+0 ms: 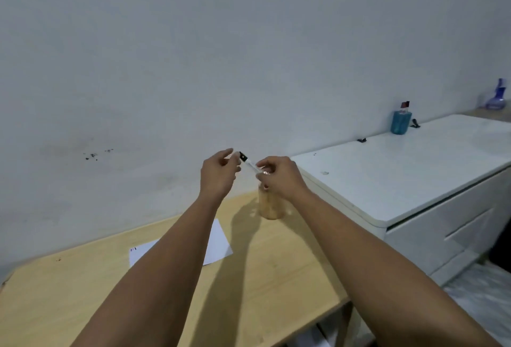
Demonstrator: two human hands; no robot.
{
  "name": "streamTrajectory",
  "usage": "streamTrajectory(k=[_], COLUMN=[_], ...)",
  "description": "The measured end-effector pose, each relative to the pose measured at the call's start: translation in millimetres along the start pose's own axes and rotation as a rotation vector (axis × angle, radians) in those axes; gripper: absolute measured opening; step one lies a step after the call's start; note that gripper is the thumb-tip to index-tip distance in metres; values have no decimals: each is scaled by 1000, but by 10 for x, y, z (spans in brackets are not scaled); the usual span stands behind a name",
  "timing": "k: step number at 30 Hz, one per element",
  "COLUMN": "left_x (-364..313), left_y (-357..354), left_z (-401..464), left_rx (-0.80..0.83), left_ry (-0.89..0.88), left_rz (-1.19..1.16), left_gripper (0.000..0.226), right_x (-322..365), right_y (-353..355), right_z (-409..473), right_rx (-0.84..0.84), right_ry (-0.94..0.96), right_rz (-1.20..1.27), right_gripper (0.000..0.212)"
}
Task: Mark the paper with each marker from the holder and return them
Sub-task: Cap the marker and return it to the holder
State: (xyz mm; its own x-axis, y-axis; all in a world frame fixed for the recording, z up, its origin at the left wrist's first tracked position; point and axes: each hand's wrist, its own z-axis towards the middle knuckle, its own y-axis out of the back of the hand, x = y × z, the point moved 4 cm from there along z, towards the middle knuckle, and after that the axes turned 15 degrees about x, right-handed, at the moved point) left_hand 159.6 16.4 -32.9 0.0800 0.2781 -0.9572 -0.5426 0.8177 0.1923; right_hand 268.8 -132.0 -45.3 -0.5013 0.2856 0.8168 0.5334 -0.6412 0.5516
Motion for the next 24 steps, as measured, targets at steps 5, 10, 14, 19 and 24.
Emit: streamTrajectory(k=[5, 10, 14, 19, 24], left_x=[432, 928, 1151, 1233, 1181], left_y=[-291, -618, -766, -833, -796], left_z=[281, 414, 492, 502, 401], left_rx=[137, 343, 342, 315, 304], left_ry=[69, 217, 248, 207, 202], left_rz=[346, 391, 366, 342, 379], left_gripper=[69, 119, 114, 70, 76], right_x=[-77, -351, -581, -758, -765], right_y=[369, 243, 94, 5, -5], right_z=[442, 745, 806, 826, 782], right_rx=[-109, -8, 94, 126, 104], right_ry=[-20, -52, -141, -205, -210], right_rz=[-1, -47, -126, -147, -71], right_gripper=[22, 18, 16, 9, 9])
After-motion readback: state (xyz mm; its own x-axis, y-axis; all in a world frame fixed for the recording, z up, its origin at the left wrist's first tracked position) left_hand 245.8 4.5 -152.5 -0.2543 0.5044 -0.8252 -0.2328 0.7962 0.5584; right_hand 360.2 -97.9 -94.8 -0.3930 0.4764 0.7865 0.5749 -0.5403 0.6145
